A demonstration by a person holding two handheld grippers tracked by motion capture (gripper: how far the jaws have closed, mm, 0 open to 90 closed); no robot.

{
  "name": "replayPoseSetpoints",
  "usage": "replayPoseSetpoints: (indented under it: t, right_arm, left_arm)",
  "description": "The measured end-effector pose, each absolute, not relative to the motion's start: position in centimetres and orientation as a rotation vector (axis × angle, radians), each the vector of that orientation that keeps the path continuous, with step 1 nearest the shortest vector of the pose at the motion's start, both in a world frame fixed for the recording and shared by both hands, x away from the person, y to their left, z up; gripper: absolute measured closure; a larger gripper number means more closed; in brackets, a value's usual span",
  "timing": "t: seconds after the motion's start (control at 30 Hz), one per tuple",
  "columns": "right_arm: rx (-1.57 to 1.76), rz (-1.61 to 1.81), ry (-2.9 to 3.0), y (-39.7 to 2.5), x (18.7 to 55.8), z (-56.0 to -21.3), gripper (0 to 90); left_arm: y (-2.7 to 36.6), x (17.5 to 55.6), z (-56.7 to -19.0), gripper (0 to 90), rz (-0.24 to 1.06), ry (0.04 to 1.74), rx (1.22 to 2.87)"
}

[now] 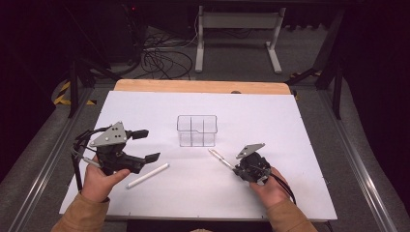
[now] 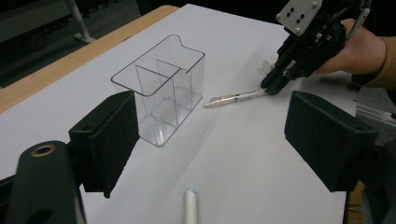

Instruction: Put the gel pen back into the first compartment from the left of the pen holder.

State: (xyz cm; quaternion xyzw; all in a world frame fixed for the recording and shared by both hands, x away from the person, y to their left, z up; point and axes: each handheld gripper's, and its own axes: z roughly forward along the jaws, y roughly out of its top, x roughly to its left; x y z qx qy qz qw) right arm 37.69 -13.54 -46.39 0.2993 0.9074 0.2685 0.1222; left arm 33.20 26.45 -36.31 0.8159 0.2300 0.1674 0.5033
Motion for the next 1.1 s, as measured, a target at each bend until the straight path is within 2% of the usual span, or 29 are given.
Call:
replayPoseSetpoints:
  t: [1.1]
  right_arm:
    - [0.671,1.004,2.609,-14.2,35.3,-40.1,80.7]
  left_arm:
    - [26.8,33.1,-36.2,18.4,0.405,0.559,1.963]
